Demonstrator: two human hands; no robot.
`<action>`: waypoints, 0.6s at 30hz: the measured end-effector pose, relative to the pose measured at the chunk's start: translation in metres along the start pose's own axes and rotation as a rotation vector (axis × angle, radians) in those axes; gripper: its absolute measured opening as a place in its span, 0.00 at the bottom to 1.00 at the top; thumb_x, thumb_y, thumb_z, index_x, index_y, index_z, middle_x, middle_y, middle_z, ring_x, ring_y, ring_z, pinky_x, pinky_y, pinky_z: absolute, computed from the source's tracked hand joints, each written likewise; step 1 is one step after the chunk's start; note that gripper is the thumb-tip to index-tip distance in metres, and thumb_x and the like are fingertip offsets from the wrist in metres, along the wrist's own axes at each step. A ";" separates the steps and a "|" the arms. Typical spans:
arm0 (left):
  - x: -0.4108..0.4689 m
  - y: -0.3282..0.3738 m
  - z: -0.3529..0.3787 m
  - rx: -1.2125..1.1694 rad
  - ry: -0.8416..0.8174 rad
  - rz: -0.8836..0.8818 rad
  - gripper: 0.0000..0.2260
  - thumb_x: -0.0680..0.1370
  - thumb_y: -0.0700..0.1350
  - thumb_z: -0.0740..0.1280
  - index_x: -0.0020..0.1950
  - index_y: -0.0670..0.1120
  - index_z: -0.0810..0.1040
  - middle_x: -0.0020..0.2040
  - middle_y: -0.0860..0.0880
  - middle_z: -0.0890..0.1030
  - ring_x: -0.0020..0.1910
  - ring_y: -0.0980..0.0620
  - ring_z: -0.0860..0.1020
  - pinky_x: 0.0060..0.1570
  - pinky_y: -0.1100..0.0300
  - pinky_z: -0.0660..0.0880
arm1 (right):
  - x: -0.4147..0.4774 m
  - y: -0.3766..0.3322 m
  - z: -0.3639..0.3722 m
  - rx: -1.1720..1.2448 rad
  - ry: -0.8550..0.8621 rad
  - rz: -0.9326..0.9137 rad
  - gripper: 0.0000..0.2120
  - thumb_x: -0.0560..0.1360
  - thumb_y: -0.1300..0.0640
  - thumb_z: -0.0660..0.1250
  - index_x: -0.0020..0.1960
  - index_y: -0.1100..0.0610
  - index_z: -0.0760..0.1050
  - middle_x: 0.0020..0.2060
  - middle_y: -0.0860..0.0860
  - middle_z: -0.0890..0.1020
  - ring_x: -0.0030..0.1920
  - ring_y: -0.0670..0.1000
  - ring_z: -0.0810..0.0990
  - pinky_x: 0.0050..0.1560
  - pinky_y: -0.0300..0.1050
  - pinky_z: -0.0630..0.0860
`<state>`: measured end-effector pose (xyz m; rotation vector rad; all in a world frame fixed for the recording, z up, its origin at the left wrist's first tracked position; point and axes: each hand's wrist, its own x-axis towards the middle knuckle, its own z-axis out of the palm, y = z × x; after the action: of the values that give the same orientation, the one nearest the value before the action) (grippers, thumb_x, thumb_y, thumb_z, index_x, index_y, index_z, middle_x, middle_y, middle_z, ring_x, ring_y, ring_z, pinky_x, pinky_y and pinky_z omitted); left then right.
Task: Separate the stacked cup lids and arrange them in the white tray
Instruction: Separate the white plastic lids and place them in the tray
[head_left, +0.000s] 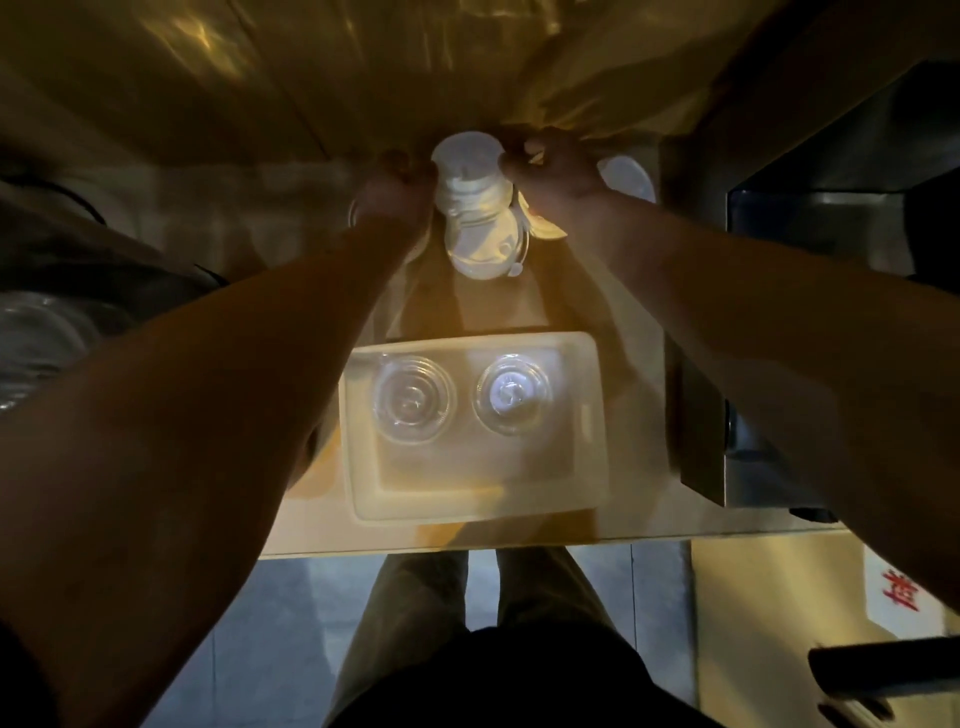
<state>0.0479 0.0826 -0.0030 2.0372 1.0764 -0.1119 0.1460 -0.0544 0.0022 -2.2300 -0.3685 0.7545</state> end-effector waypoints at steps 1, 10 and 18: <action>0.003 0.001 0.000 -0.013 -0.010 -0.013 0.20 0.82 0.54 0.59 0.68 0.44 0.73 0.67 0.43 0.77 0.67 0.44 0.74 0.64 0.59 0.67 | 0.004 0.002 0.002 0.017 -0.008 0.005 0.15 0.79 0.54 0.63 0.63 0.59 0.76 0.49 0.51 0.78 0.52 0.48 0.75 0.47 0.37 0.67; 0.012 0.016 0.006 -0.026 -0.081 0.024 0.18 0.82 0.51 0.60 0.68 0.43 0.75 0.67 0.43 0.77 0.66 0.44 0.74 0.62 0.60 0.67 | 0.020 0.002 0.005 0.166 0.002 0.082 0.08 0.78 0.54 0.64 0.40 0.45 0.76 0.40 0.50 0.79 0.50 0.54 0.80 0.54 0.50 0.78; 0.018 0.018 0.010 -0.024 -0.134 0.003 0.20 0.83 0.51 0.58 0.70 0.41 0.72 0.69 0.41 0.75 0.68 0.44 0.72 0.51 0.70 0.62 | 0.025 -0.002 0.009 0.227 -0.005 0.171 0.04 0.78 0.55 0.65 0.44 0.50 0.76 0.34 0.48 0.75 0.44 0.52 0.78 0.51 0.50 0.82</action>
<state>0.0746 0.0819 -0.0063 1.9803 0.9866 -0.2298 0.1600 -0.0368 -0.0115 -2.0623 -0.0888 0.8468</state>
